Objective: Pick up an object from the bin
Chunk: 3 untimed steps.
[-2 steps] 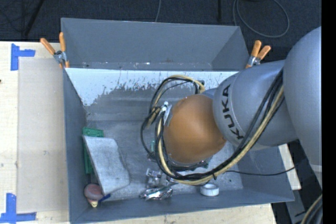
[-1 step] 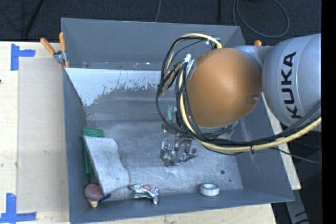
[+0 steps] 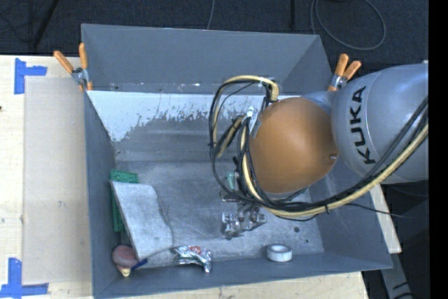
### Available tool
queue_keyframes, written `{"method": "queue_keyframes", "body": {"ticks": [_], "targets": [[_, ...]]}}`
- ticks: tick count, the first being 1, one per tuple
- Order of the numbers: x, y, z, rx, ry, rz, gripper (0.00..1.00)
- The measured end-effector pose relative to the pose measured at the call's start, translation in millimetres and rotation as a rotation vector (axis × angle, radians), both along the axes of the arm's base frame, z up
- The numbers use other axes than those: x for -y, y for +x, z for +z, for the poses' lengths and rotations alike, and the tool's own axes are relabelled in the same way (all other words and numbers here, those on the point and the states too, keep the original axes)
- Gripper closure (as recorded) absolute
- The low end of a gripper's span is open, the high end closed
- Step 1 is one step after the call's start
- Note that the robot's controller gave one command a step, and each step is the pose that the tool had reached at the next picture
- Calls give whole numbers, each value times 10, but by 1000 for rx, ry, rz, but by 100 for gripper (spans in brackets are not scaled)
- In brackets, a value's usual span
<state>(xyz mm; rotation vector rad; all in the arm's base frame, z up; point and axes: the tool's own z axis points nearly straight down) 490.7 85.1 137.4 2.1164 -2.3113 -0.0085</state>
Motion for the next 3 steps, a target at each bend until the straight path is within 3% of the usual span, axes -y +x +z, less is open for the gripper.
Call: {"method": "queue_keyframes", "body": {"ticks": [1,2,3], "targets": [[-5,12,29,5,2,-3,0],[265,895,-474,11,2,-67,0],[190,1294,-419,9,5,224,0]]}}
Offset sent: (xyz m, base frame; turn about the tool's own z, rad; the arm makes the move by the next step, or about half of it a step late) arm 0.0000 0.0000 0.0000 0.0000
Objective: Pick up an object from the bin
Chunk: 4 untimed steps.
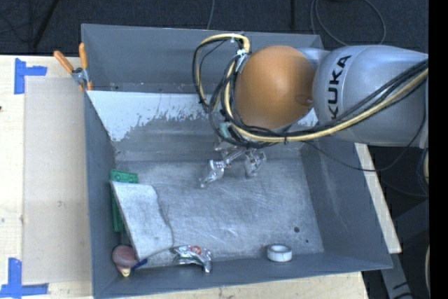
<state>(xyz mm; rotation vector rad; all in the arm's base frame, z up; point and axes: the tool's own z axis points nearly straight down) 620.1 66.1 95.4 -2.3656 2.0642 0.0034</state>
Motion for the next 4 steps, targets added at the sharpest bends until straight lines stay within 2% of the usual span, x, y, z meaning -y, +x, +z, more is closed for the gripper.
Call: {"method": "queue_keyframes", "body": {"ticks": [1,2,3,4], "targets": [[-66,-436,1045,5,-1,21,0],[-393,-1496,624,-10,-2,49,0],[-732,-1439,-206,14,0,426,0],[-1289,-1149,-239,-4,-5,594,0]]}}
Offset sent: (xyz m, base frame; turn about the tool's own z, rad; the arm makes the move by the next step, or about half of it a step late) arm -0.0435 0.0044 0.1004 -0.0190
